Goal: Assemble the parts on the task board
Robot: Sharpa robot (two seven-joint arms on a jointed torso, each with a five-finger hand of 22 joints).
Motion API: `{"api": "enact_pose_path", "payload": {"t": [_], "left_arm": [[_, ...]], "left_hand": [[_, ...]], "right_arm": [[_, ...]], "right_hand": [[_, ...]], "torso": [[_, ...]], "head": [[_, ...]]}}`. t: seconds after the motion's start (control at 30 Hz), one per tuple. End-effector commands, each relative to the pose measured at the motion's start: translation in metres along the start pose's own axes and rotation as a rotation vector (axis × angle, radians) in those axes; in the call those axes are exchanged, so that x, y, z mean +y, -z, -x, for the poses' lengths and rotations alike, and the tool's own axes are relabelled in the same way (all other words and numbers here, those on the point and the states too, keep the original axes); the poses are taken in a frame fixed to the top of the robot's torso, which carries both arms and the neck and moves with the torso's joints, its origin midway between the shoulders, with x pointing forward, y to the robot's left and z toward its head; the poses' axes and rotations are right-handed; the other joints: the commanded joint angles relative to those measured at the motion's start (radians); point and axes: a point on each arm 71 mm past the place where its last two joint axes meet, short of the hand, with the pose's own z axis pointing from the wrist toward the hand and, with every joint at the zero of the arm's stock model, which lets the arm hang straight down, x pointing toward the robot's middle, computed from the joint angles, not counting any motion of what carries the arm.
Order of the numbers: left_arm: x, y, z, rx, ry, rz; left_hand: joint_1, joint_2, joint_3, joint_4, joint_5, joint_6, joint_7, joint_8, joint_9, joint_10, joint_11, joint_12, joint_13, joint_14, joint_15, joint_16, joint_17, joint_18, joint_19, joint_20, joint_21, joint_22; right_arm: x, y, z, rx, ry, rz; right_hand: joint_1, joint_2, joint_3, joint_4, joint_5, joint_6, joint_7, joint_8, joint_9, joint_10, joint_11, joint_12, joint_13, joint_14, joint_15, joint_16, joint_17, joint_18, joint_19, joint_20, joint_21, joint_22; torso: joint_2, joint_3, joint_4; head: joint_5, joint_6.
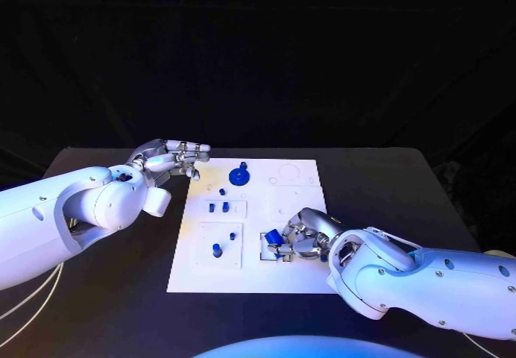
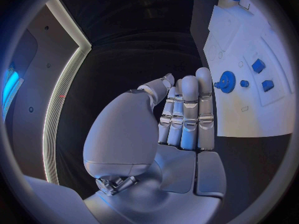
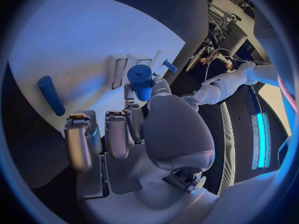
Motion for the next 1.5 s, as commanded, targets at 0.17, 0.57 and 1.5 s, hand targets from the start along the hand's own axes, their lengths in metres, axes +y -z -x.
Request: {"api": "enact_pose_path", "payload": {"t": [0.17, 0.57, 1.5], "left_arm": [[-0.001, 0.0, -0.003, 0.023, 0.007, -0.004], [-0.001, 0.0, -0.003, 0.026, 0.008, -0.001], [0.0, 0.002, 0.0, 0.019, 0.006, 0.002]], "left_hand": [[-0.005, 0.008, -0.004, 0.0, 0.003, -0.007, -0.003, 0.0, -0.001, -0.006, -0.001, 0.002, 0.001, -0.006, 0.002, -0.005, -0.001, 0.014, 0.006, -0.001, -0.007, -0.001], [-0.005, 0.009, -0.005, 0.0, 0.003, -0.008, -0.003, 0.0, -0.001, -0.008, -0.001, 0.003, 0.001, -0.006, 0.002, -0.004, -0.001, 0.014, 0.006, -0.001, -0.007, -0.002], [-0.005, 0.01, -0.005, 0.0, 0.003, -0.009, -0.002, 0.0, -0.002, -0.009, -0.001, 0.004, 0.001, -0.006, 0.002, -0.004, -0.002, 0.014, 0.007, -0.001, -0.008, -0.002]], "right_arm": [[0.002, -0.003, -0.006, 0.048, -0.006, -0.008], [-0.002, -0.006, -0.003, 0.026, 0.007, -0.012], [0.004, 0.005, 0.001, 0.021, 0.025, 0.067]], "right_hand": [[-0.045, 0.0, -0.022, 0.0, -0.02, 0.015, -0.009, 0.012, 0.041, 0.005, -0.004, -0.007, 0.032, 0.073, -0.007, 0.004, 0.114, -0.011, 0.1, -0.009, -0.003, 0.259], [-0.16, -0.021, -0.051, 0.003, -0.259, 0.013, -0.012, 0.026, 0.077, 0.006, -0.006, -0.015, 0.036, 0.072, -0.009, 0.002, 0.111, -0.01, 0.099, -0.01, -0.006, 0.258], [-0.065, -0.042, 0.077, -0.048, -0.192, 0.005, -0.017, 0.041, 0.125, 0.008, -0.01, -0.025, 0.044, 0.074, -0.012, 0.004, 0.118, -0.01, 0.099, -0.013, -0.006, 0.258]], "torso": [[0.0, 0.0003, -0.0007], [0.0, 0.0008, 0.0001], [-0.001, 0.0013, 0.0]], "head": [[0.006, -0.003], [0.007, -0.004], [0.006, -0.004]]}}
